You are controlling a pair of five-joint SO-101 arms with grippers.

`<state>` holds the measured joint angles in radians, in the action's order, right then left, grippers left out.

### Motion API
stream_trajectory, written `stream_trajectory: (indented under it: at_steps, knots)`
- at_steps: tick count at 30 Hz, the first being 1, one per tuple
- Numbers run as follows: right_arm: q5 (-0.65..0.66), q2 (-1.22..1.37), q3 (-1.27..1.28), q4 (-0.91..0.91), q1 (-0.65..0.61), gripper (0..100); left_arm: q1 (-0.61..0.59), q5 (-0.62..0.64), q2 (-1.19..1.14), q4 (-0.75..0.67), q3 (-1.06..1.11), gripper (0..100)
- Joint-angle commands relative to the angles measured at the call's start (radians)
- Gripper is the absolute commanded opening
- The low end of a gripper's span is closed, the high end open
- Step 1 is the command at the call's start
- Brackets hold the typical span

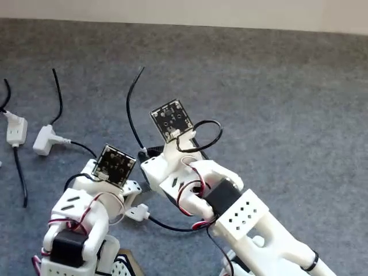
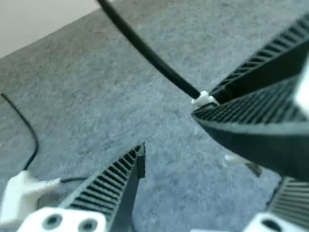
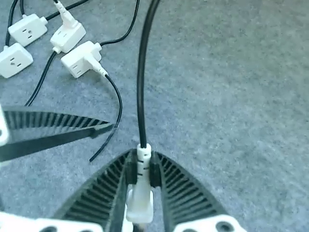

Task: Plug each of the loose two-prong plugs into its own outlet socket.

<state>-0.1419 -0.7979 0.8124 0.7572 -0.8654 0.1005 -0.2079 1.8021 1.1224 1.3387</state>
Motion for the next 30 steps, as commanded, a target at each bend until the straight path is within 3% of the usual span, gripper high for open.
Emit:
stream_trajectory:
  at_steps: [1, 11, 20, 26, 30]
  knots:
    - [-0.005, -0.035, -0.013, 0.035, -0.008, 0.5, -0.082, -0.014, 0.010, -0.078, 0.036, 40]
    - [0.101, -0.042, -0.016, 0.188, 0.042, 0.5, -0.116, -0.015, 0.010, -0.081, 0.041, 40]
    - [0.218, -0.042, -0.101, 0.446, 0.062, 0.5, -0.117, -0.017, 0.010, -0.104, 0.061, 40]
    - [0.232, -0.042, -0.111, 0.453, 0.081, 0.5, -0.117, -0.017, 0.010, -0.103, 0.054, 40]
    - [0.160, -0.033, -0.105, 0.315, 0.157, 0.5, -0.096, -0.012, 0.010, -0.031, 0.012, 40]
